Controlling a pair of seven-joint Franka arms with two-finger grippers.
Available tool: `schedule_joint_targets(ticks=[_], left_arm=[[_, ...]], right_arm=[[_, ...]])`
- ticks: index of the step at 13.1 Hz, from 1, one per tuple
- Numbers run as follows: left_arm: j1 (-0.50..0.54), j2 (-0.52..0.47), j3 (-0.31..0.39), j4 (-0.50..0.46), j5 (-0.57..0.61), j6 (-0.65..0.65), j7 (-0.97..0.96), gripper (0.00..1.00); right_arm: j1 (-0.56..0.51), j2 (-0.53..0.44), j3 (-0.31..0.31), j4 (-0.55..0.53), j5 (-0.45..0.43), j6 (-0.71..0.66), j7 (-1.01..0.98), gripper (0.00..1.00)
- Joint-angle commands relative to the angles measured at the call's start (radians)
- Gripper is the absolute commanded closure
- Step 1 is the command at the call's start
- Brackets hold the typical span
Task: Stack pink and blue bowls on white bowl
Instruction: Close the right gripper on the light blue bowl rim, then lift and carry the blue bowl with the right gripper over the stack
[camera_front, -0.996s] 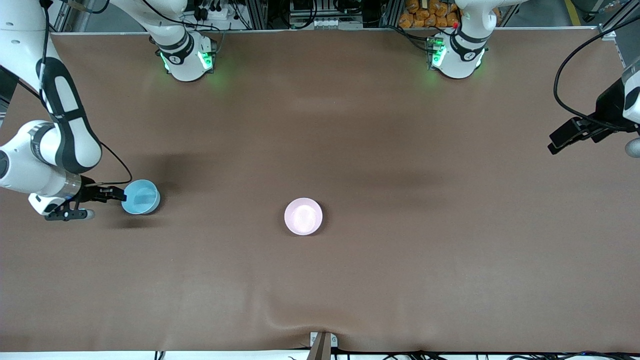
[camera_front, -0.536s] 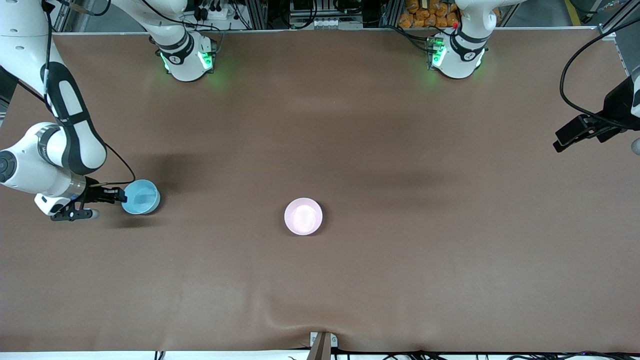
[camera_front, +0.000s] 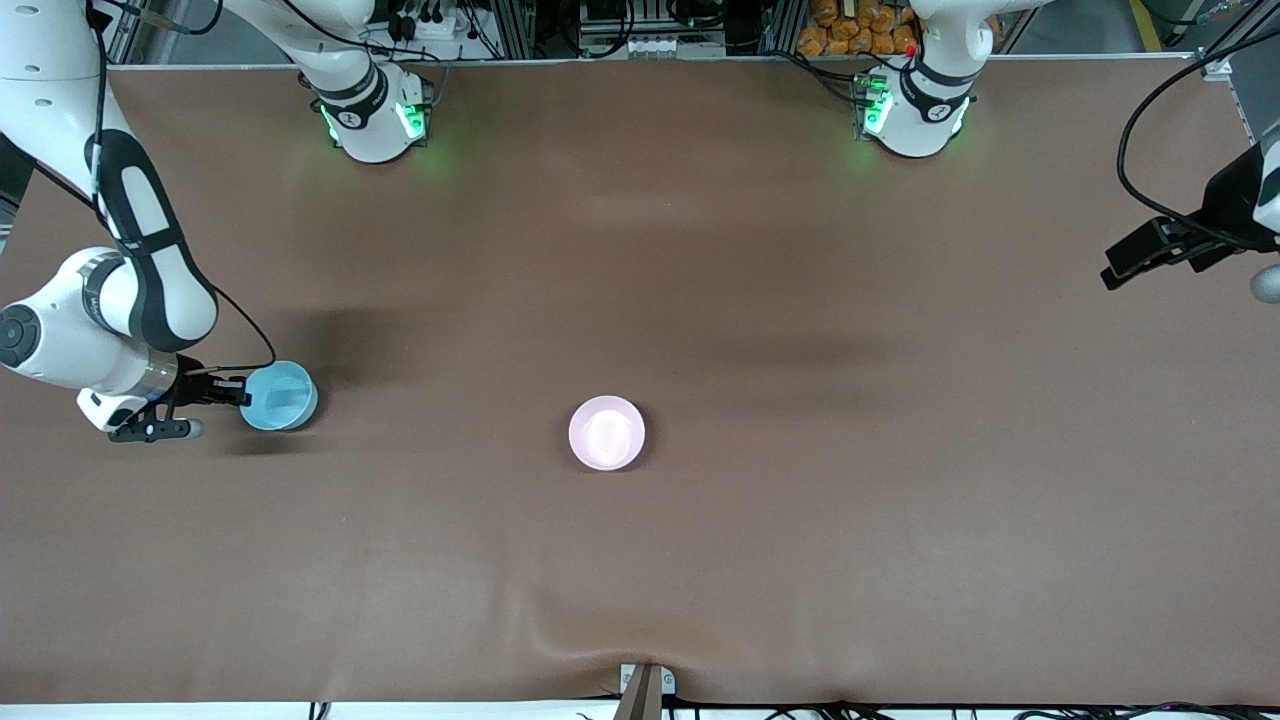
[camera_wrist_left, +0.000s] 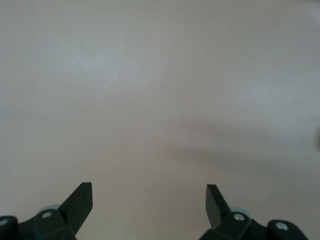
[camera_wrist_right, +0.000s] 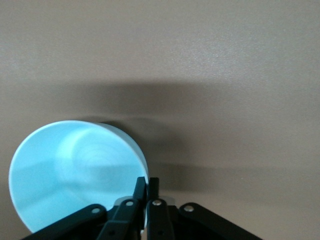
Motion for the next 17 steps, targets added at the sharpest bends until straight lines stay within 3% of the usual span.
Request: schedule_joint_targets(ticks=[1, 5, 8, 13, 17], left_arm=[[0.008, -0.018, -0.014, -0.006, -0.038, -0.034, 0.071, 0.00], [0.003, -0.021, -0.015, -0.022, -0.054, -0.038, 0.071, 0.00], [0.005, -0.023, -0.015, -0.027, -0.054, -0.038, 0.074, 0.00], [0.008, -0.026, -0.015, -0.036, -0.046, -0.038, 0.076, 0.00], [0.012, -0.026, -0.012, -0.033, -0.044, -0.031, 0.076, 0.00]], right_arm=[[0.016, -0.022, 0.012, -0.010, 0.025, -0.013, -0.025, 1.00], [0.045, -0.051, 0.012, 0.102, 0.120, -0.247, 0.017, 1.00], [0.146, -0.069, 0.015, 0.194, 0.135, -0.393, 0.240, 1.00], [0.380, -0.057, 0.033, 0.366, 0.146, -0.439, 0.699, 1.00], [0.552, 0.045, 0.032, 0.502, 0.168, -0.429, 0.984, 1.00]])
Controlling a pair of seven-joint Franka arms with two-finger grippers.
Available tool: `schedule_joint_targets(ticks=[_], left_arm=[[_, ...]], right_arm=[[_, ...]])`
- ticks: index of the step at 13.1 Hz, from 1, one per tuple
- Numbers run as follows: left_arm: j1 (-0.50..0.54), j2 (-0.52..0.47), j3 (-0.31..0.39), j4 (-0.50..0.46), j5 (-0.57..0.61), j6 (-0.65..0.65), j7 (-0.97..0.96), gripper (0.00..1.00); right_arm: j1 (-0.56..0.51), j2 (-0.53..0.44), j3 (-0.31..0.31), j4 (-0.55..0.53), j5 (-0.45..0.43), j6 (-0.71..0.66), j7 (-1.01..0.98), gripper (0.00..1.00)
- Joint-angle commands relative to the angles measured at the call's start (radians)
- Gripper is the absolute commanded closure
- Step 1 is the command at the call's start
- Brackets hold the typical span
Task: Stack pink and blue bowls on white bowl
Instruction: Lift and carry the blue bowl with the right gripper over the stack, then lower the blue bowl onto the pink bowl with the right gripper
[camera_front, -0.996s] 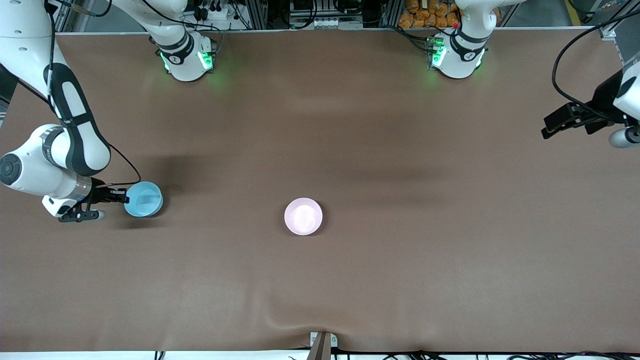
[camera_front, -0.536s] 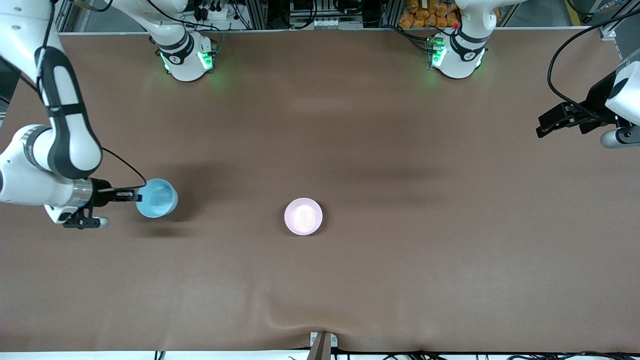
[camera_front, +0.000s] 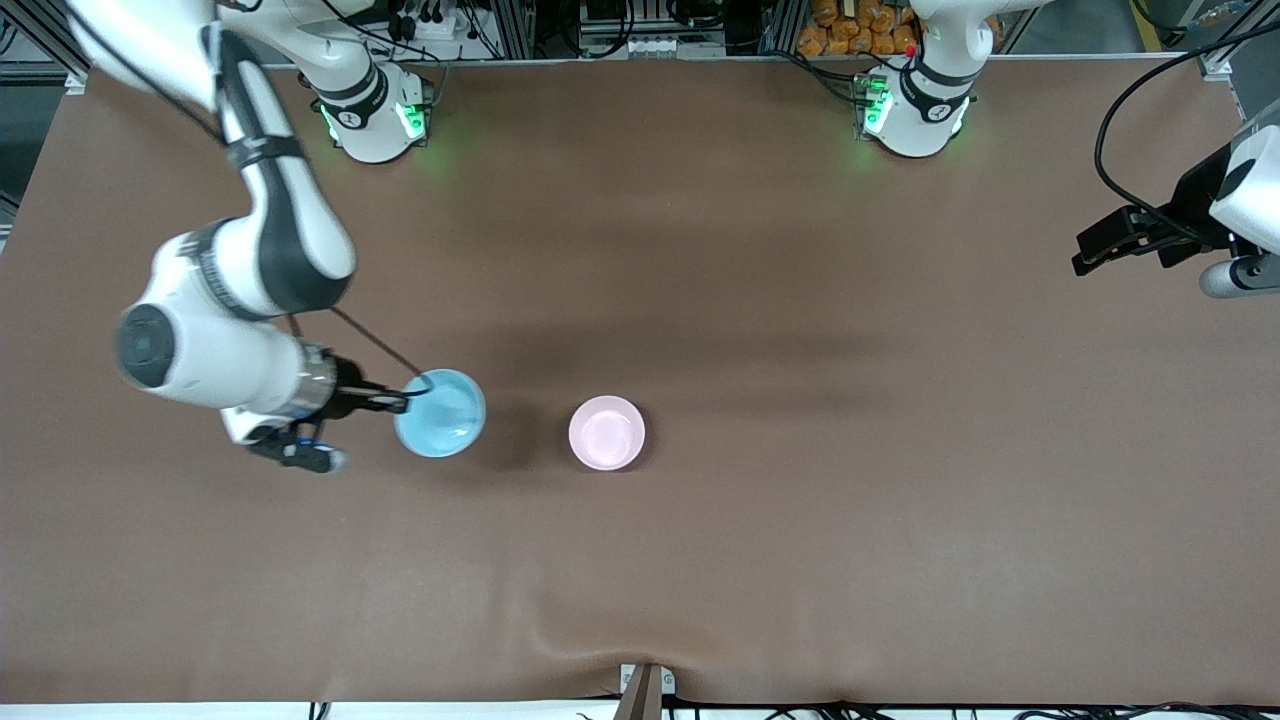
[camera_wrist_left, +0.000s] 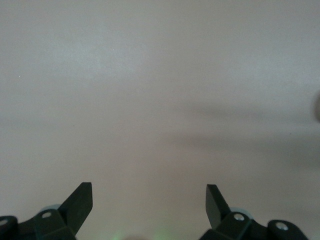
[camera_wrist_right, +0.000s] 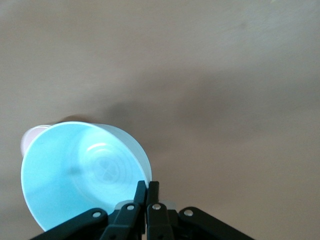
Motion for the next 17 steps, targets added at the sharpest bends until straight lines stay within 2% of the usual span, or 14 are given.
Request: schedule_joint_targets(ticks=[1, 8, 17], left_arm=[[0.011, -0.024, 0.001, -0.016, -0.008, 0.002, 0.019, 0.00], [0.021, -0.024, 0.007, -0.014, -0.008, 0.017, 0.021, 0.00], [0.036, -0.022, 0.007, -0.016, -0.017, 0.019, 0.019, 0.00]], right_arm=[[0.082, 0.109, -0.013, 0.116, 0.018, -0.007, 0.147, 1.00], [0.258, 0.229, -0.013, 0.128, 0.016, 0.210, 0.327, 1.00], [0.280, 0.273, -0.015, 0.115, 0.005, 0.307, 0.335, 1.00]])
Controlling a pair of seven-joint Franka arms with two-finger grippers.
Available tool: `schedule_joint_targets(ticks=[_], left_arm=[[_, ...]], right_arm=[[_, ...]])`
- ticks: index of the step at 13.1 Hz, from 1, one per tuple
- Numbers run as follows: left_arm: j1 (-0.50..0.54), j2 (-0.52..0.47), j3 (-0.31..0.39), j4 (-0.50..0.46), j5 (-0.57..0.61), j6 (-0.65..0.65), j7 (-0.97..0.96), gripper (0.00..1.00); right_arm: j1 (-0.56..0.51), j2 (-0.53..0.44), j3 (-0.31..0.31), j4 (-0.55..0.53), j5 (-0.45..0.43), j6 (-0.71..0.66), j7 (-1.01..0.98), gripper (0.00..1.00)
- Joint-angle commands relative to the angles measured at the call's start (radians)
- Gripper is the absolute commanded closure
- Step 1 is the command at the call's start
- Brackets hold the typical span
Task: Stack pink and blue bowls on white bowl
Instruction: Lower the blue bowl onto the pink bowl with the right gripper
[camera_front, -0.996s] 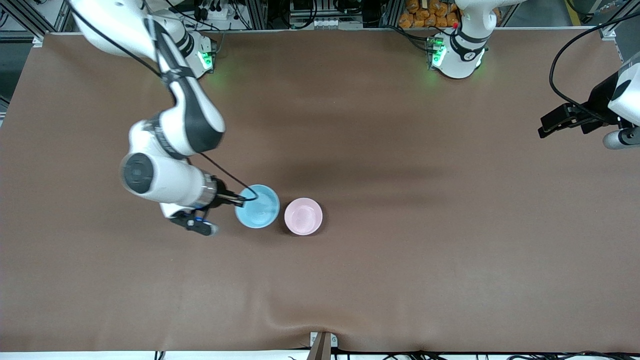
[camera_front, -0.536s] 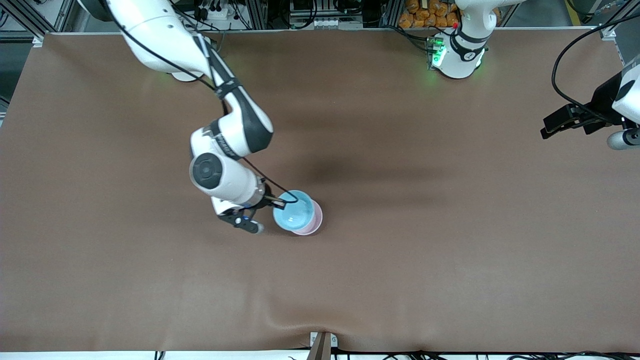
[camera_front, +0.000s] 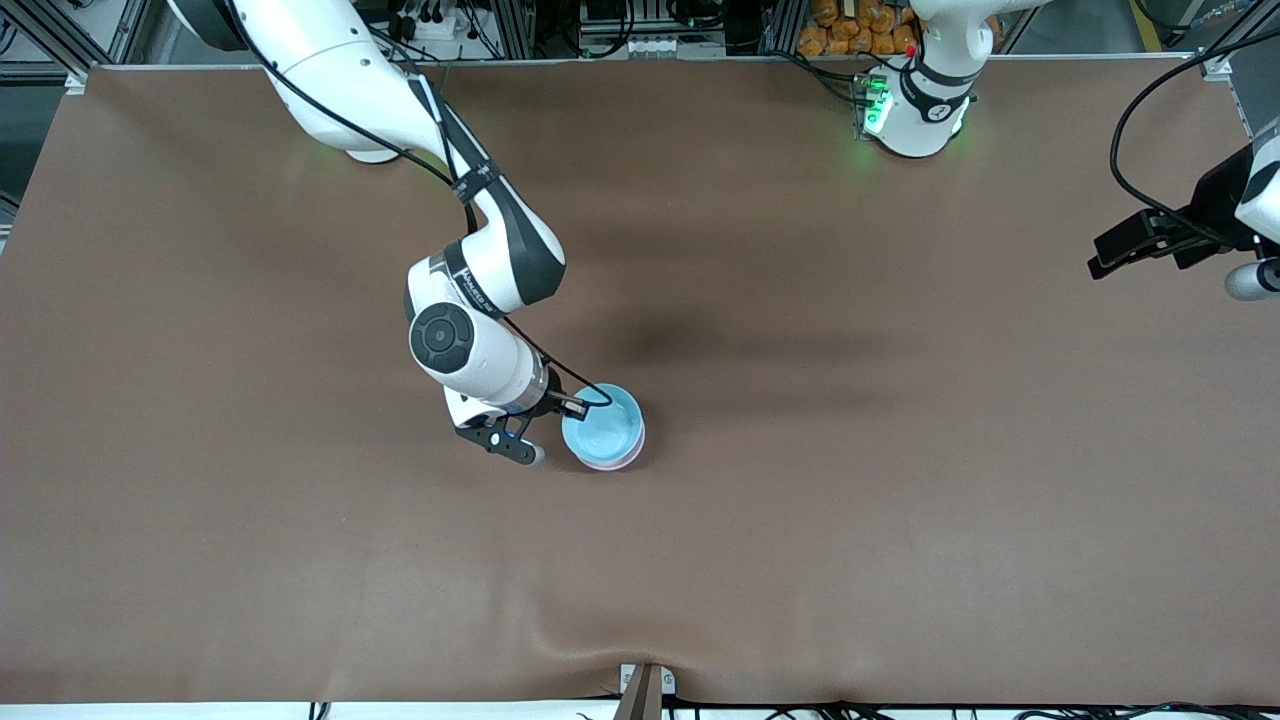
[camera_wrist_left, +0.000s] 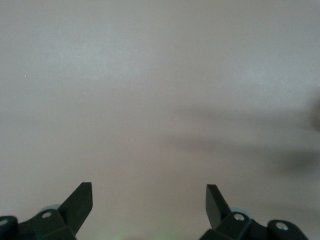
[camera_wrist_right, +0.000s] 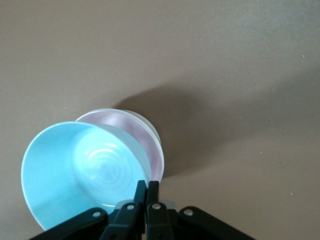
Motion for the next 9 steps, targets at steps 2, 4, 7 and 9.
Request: schedule_joint_targets(ticks=[2, 4, 7, 9], left_arm=[[0.016, -0.022, -0.004, -0.016, -0.017, 0.009, 0.019, 0.00], [0.016, -0.022, -0.004, -0.016, -0.017, 0.009, 0.019, 0.00], [0.015, -0.018, -0.005, -0.016, -0.017, 0.018, 0.021, 0.00], [0.015, -0.016, -0.007, -0.016, -0.017, 0.020, 0.021, 0.00]], right_arm=[[0.018, 0.039, -0.003, 0.017, 0.005, 0.049, 0.009, 1.00], [0.018, 0.037, -0.005, -0.001, -0.003, 0.049, 0.003, 1.00], [0.018, 0.039, -0.005, -0.013, -0.020, 0.063, 0.001, 1.00], [0.018, 0.053, -0.005, -0.013, -0.020, 0.095, 0.009, 1.00]])
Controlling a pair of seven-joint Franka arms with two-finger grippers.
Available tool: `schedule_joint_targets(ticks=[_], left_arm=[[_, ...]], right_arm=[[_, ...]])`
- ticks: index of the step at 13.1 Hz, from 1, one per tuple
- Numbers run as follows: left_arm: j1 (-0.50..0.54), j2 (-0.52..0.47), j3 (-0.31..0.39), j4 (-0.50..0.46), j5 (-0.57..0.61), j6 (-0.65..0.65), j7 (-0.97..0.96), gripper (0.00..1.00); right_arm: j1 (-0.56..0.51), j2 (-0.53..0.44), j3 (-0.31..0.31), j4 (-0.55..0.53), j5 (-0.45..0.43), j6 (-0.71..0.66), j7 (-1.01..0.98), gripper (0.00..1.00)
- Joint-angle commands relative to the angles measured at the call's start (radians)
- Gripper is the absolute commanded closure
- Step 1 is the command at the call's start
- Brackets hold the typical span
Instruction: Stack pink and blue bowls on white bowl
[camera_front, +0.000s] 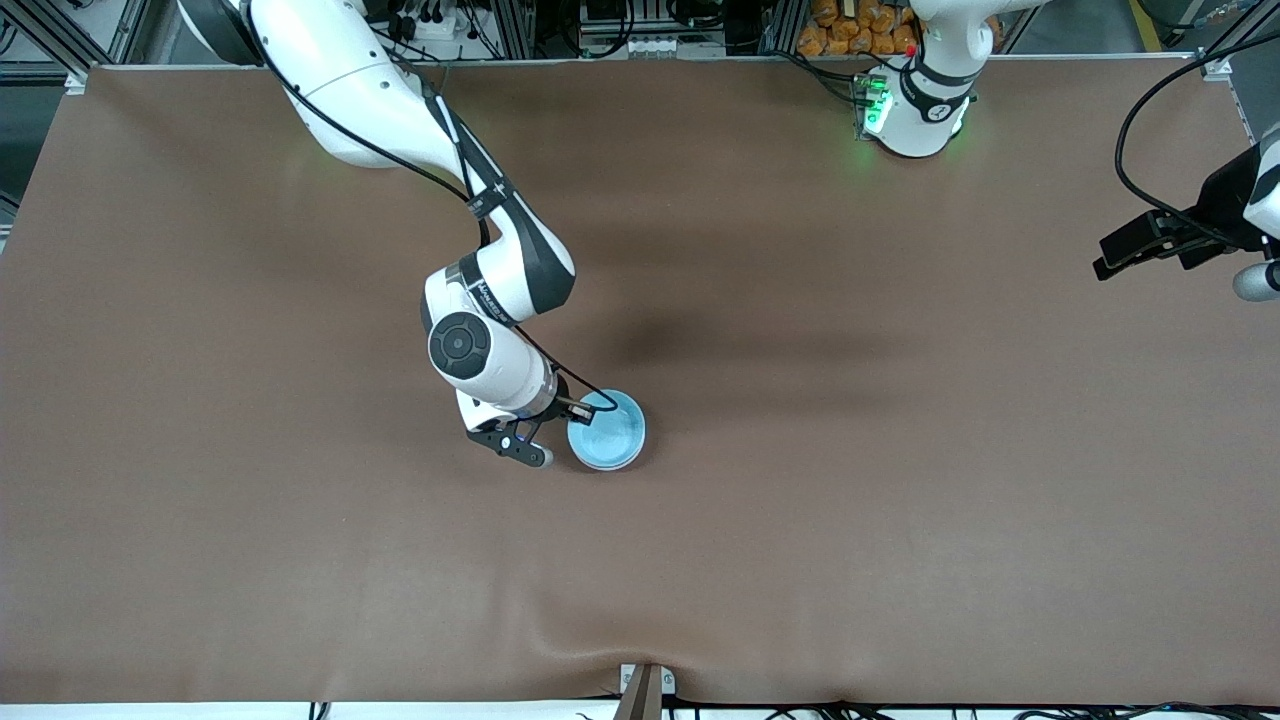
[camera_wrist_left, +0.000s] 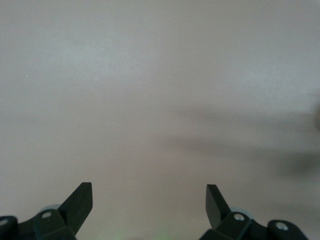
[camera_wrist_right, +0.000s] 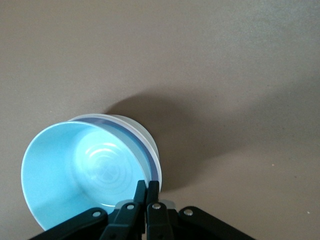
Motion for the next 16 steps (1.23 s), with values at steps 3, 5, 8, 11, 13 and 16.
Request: schedule_joint_targets(ticks=[3, 5, 8, 11, 13, 16], left_arm=[[0.010, -0.016, -0.005, -0.015, -0.017, 0.013, 0.021, 0.00], [0.010, -0.016, -0.005, -0.015, -0.017, 0.012, 0.021, 0.00], [0.010, -0.018, -0.005, -0.017, -0.017, 0.006, 0.021, 0.00], [0.010, -0.015, -0.005, -0.015, -0.017, 0.012, 0.021, 0.00], [0.010, -0.015, -0.005, -0.014, -0.017, 0.012, 0.021, 0.00], [0.011, -0.010, -0.005, -0.012, -0.017, 0.018, 0.021, 0.00]], right_arm=[[-0.002, 0.015, -0.003, -0.004, -0.008, 0.039, 0.009, 0.40], [0.001, 0.013, -0.006, -0.004, -0.012, 0.031, 0.002, 0.00], [-0.026, -0.011, -0.010, 0.039, -0.014, -0.089, 0.001, 0.00], [-0.116, -0.021, -0.032, 0.213, -0.015, -0.379, -0.005, 0.00], [-0.167, -0.024, -0.034, 0.310, -0.069, -0.516, -0.011, 0.00], [-0.314, -0.141, 0.040, 0.325, -0.173, -0.590, -0.164, 0.00]])
